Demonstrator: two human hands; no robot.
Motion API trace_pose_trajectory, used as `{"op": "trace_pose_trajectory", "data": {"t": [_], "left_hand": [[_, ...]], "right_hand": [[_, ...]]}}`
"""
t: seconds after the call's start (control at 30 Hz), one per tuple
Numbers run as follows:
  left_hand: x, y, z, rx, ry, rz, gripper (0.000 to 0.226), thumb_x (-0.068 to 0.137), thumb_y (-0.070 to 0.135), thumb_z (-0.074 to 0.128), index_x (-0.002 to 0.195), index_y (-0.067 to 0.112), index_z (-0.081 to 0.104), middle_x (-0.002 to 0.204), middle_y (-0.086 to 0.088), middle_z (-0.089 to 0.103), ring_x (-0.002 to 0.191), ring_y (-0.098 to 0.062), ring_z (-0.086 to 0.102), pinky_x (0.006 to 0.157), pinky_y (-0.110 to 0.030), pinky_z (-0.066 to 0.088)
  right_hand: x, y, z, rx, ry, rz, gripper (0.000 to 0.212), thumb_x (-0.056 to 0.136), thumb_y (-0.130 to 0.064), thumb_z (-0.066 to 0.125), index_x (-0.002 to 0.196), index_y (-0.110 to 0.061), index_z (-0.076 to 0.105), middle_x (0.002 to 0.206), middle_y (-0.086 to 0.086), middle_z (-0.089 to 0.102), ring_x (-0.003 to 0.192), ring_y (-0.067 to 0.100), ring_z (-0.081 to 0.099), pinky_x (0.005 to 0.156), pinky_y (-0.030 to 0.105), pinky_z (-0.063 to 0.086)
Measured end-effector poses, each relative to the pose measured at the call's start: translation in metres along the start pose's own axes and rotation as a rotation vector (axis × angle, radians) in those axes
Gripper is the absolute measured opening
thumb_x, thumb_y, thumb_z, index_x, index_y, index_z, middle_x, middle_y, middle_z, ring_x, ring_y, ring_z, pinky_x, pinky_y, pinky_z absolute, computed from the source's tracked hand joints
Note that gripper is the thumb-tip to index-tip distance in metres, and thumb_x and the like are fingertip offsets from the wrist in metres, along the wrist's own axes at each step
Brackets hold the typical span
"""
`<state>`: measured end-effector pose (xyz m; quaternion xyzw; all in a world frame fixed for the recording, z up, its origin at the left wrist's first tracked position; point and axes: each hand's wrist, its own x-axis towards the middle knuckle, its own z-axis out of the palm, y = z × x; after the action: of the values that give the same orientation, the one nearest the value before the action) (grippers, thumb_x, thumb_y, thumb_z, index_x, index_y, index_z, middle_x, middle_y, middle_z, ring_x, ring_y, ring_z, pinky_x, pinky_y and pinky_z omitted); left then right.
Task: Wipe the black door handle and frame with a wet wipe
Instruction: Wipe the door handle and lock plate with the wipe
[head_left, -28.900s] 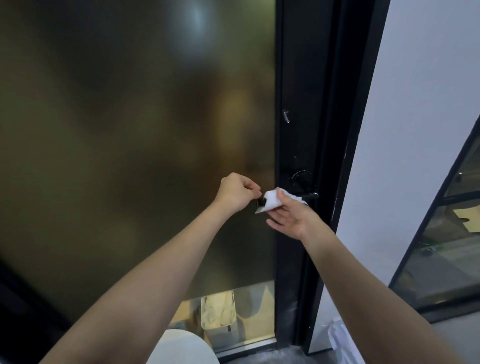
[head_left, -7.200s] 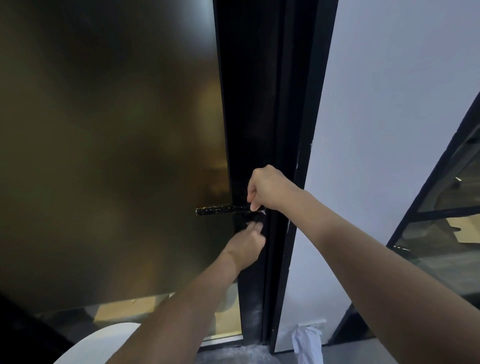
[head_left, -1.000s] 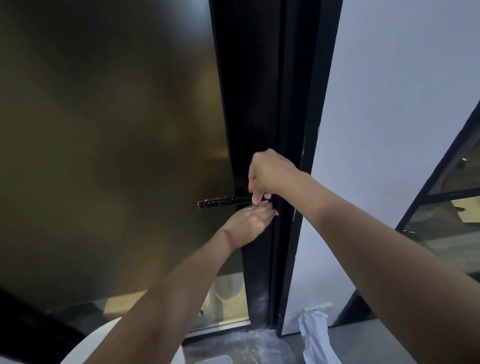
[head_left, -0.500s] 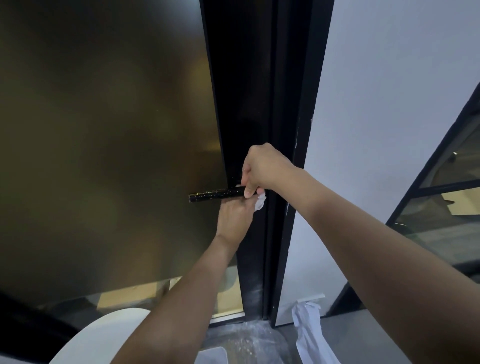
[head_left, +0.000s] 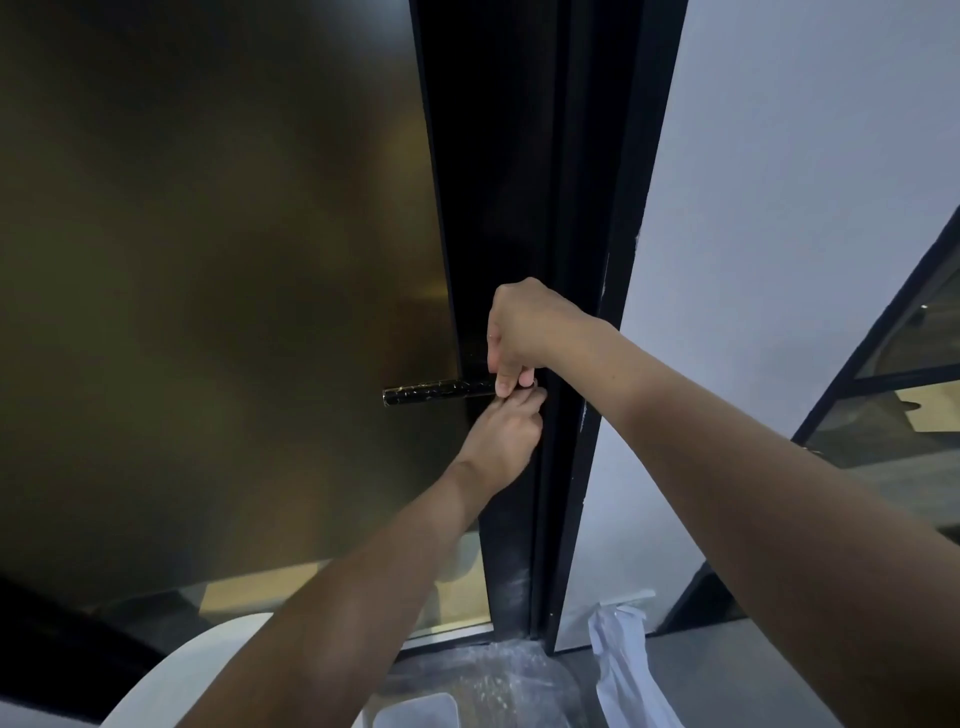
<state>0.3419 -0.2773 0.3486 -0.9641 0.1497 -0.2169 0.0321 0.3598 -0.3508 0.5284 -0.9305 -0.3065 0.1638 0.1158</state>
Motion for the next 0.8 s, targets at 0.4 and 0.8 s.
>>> {"op": "trace_pose_trajectory", "data": {"t": [0.4,0.8], "left_hand": [[-0.034,0.005,-0.013,-0.344,0.247,-0.451,0.046,0.077,-0.013,0.061,0.118,0.009,0.062,0.102,-0.015,0.063,0.087,-0.023,0.065,0.082,-0.025,0.053],[-0.004,-0.019,-0.006,-0.039,-0.003,0.010,0.053,0.059,-0.014,0.068,0.108,0.004,0.066,0.095,-0.007,0.070,0.073,-0.020,0.069,0.058,-0.028,0.059]], "right_hand": [[0.009,0.002,0.003,-0.129,0.025,-0.046,0.052,0.063,-0.026,0.085,0.109,-0.012,0.067,0.108,0.004,0.068,0.101,0.023,0.064,0.089,0.036,0.055],[0.011,0.004,0.005,-0.137,0.036,-0.052,0.049,0.060,-0.026,0.086,0.105,-0.012,0.070,0.106,0.004,0.069,0.099,0.022,0.066,0.087,0.037,0.056]]}}
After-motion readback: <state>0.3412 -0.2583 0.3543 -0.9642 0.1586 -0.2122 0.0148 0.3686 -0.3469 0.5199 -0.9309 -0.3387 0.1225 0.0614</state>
